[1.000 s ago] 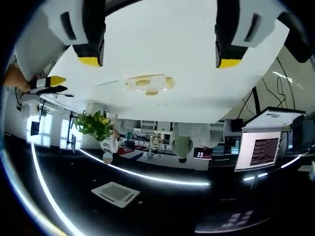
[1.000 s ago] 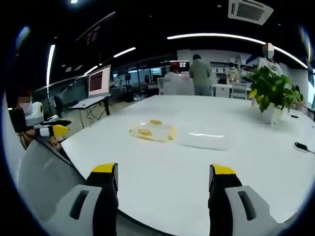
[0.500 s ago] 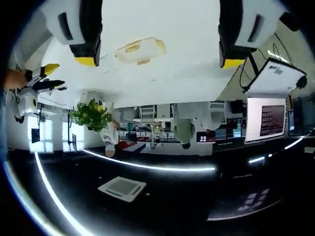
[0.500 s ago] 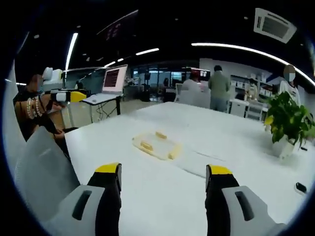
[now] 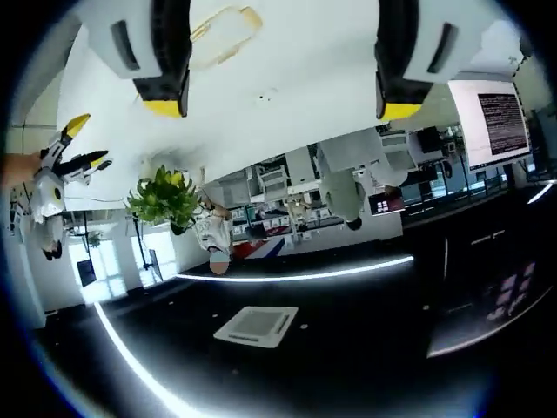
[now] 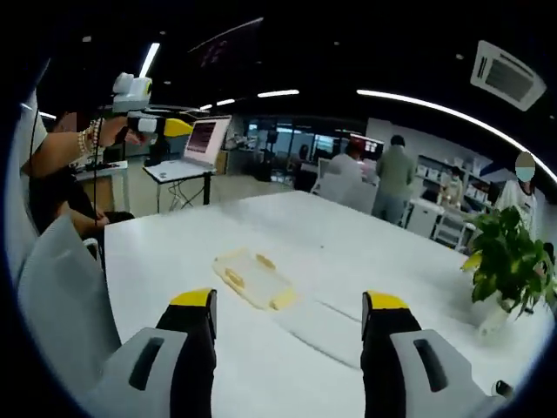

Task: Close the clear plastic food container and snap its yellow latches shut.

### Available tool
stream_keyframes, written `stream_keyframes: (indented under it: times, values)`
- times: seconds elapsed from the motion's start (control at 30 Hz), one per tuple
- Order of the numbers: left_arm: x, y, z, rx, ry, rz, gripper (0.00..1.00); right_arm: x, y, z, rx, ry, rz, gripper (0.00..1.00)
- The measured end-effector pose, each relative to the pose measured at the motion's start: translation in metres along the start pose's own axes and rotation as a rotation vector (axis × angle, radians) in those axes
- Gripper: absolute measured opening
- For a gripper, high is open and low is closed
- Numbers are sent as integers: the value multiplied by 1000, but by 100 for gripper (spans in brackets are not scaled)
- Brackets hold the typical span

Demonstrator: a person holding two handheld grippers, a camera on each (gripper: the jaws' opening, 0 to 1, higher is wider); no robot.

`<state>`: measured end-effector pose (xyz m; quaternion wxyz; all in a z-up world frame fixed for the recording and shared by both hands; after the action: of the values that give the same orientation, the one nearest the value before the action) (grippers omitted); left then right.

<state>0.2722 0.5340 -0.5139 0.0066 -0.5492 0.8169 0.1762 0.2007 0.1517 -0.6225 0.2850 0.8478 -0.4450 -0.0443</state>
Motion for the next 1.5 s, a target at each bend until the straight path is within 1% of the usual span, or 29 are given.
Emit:
stream_keyframes:
  times: [0.13, 0.17, 0.2, 0.23, 0.3, 0.37, 0.4, 0.47, 0.5, 0.53, 0.57, 0.6, 0.63, 0.7, 0.73, 0.77, 0.8, 0.83, 0.87, 0.93, 0.97, 1.0, 1.1, 1.2, 1.27, 1.33, 1.43, 1.47, 1.5]
  values:
    - [-14, -11, -13, -24, 44, 48, 83, 8, -7, -14, 19, 32, -7, 65]
    - [-17, -14, -16, -47, 70, 61, 81, 10, -11, -17, 22, 40, -12, 65]
    - [-18, -15, -18, -42, 72, 65, 80, 12, -14, -19, 21, 43, -16, 65]
    - [-23, -19, -24, -31, 73, 80, 78, 13, -17, -22, 17, 50, -22, 65]
    - [-29, -25, -32, -29, 33, 78, 76, 15, -25, -29, 12, 91, -41, 64]
    - [-30, -35, -32, -65, -20, 94, 76, 18, -33, -37, -1, 153, -49, 63]
    - [-29, -42, -26, -120, -32, 114, 76, 19, -39, -41, -11, 170, -55, 62]
    - [-27, -52, -16, -196, -59, 139, 77, 22, -49, -48, -29, 200, -62, 62]
    - [-24, -60, -6, -272, -104, 159, 77, 23, -53, -51, -34, 220, -72, 62]
    - [-24, -63, -3, -296, -117, 163, 79, 23, -55, -52, -39, 229, -77, 61]
    - [-22, -72, 5, -347, -141, 178, 81, 25, -62, -54, -63, 258, -86, 60]
    - [-21, -80, 11, -366, -136, 198, 81, 26, -69, -56, -90, 287, -100, 58]
    - [-19, -84, 13, -368, -139, 219, 81, 26, -74, -57, -98, 293, -111, 57]
    - [-17, -96, 20, -401, -168, 247, 82, 31, -87, -57, -136, 310, -129, 58]
    - [-17, -103, 24, -419, -225, 261, 81, 34, -93, -57, -146, 322, -143, 58]
    - [-16, -108, 27, -425, -274, 268, 81, 35, -100, -56, -176, 337, -163, 58]
    - [-13, -116, 34, -413, -347, 301, 79, 36, -106, -55, -195, 343, -181, 61]
    - [-12, -121, 41, -448, -355, 299, 77, 38, -114, -53, -233, 346, -189, 62]
    - [-10, -128, 51, -495, -387, 328, 76, 38, -119, -52, -249, 357, -199, 63]
    - [-6, -136, 61, -509, -407, 377, 77, 38, -132, -50, -270, 385, -216, 61]
    - [-4, -143, 70, -538, -418, 404, 77, 38, -139, -49, -276, 391, -228, 61]
    - [-3, -148, 76, -551, -444, 419, 78, 37, -143, -48, -284, 401, -244, 61]
    - [3, -163, 100, -596, -557, 497, 79, 36, -159, -42, -327, 418, -281, 60]
    - [8, -170, 120, -632, -654, 536, 78, 35, -174, -36, -368, 429, -329, 59]
    - [11, -179, 131, -664, -677, 564, 77, 35, -189, -30, -416, 462, -357, 58]
    - [16, -187, 138, -648, -676, 609, 77, 31, -198, -25, -457, 502, -379, 59]
    - [19, -198, 147, -650, -672, 629, 77, 28, -211, -20, -493, 511, -442, 61]
    - [22, -201, 151, -644, -706, 662, 76, 28, -215, -19, -507, 507, -447, 61]
    - [23, -202, 154, -648, -725, 683, 75, 27, -220, -19, -501, 509, -457, 61]
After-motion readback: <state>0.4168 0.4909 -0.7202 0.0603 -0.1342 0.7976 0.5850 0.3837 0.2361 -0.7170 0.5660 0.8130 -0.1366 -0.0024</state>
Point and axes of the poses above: the point that each gripper's makers call its tool centre point, and the gripper's own axes: y roughly backward along the fingers, x roughly to its right, z roughly out of its underside, the point moved 9 cm from there along y, roughly backward along the fingers, and after that the axes turned 14 degrees about -x, right-handed, at the moved point
